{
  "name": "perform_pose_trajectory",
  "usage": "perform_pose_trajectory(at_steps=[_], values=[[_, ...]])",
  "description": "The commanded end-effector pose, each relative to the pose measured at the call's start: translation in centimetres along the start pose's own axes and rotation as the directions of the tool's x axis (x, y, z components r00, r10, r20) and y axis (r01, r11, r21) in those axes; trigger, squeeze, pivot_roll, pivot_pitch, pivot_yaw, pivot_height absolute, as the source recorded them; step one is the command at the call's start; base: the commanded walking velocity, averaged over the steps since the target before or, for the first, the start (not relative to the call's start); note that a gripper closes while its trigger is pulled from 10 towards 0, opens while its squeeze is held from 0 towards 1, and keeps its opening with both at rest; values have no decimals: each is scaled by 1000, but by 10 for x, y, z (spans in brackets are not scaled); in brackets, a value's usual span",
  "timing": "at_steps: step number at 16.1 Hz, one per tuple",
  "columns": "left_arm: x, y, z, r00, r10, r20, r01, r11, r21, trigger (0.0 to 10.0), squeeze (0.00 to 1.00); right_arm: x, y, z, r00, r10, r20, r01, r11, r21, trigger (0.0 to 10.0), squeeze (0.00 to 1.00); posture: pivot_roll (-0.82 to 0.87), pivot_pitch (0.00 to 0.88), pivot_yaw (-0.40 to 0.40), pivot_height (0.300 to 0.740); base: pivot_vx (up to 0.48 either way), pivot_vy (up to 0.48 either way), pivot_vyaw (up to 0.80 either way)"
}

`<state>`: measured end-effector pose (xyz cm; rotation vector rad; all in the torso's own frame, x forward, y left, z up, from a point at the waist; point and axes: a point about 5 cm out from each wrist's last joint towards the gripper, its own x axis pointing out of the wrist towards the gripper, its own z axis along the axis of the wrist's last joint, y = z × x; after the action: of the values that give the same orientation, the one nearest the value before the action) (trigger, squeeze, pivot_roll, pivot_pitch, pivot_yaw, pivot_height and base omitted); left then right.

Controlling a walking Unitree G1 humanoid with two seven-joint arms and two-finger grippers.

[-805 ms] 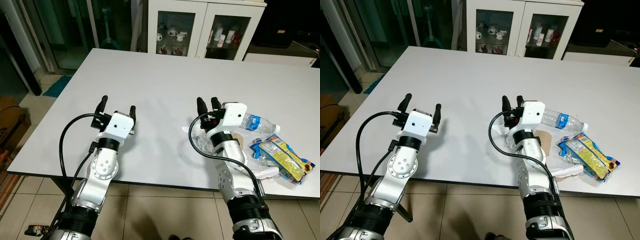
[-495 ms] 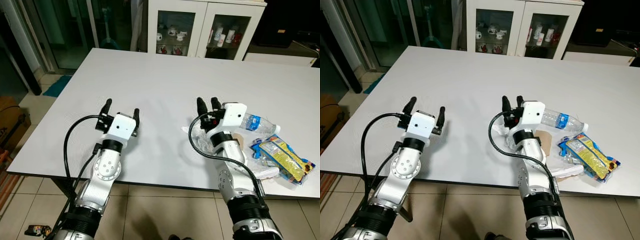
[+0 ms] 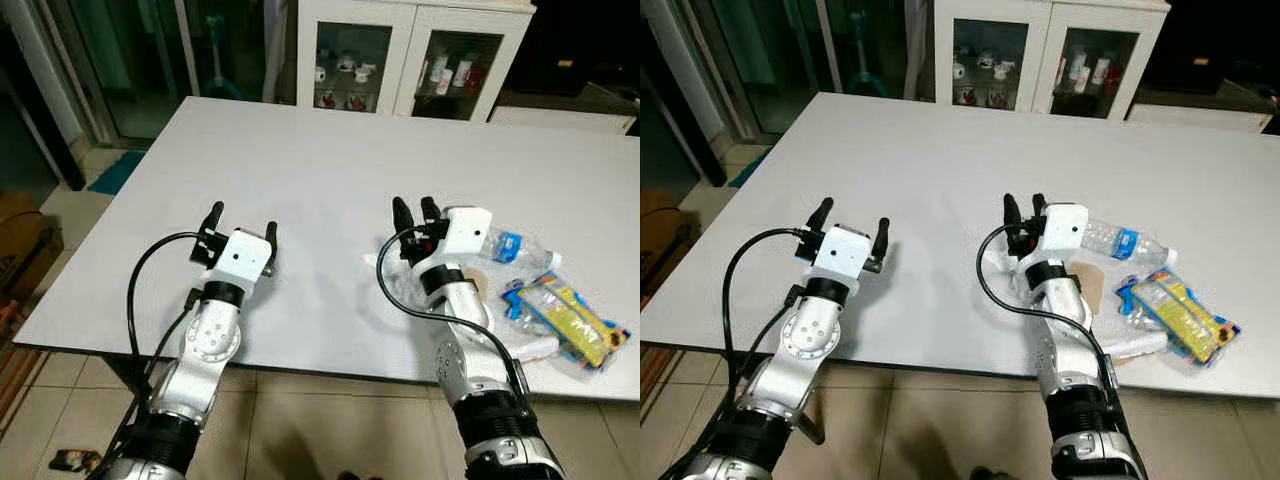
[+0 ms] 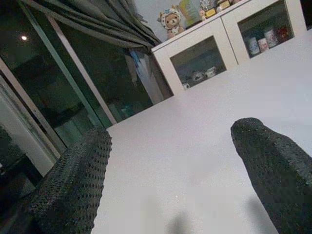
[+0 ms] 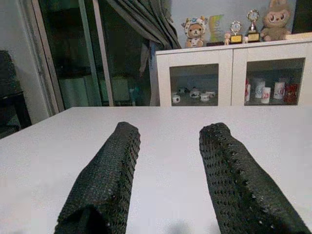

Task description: Picking trash to rubbish bin

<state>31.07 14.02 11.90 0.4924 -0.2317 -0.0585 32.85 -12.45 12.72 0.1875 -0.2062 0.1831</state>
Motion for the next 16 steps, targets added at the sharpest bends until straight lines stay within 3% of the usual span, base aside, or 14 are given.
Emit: perform_pose_trajectory(at_steps=[1,16], values=[[2,-4,3,1000,-22,9,22,1000,5,10000,0,-2,-5,-1,1000,-14,-5,14,1000,-3,10000,0,15,0,-42,740,0,-480,0],[8,0,9,999,-3,39,1,999,32,10000,0,-1,-5,0,1000,-6,-3,6,1000,-5,10000,0,16,3,-47,740,0,-480,0]])
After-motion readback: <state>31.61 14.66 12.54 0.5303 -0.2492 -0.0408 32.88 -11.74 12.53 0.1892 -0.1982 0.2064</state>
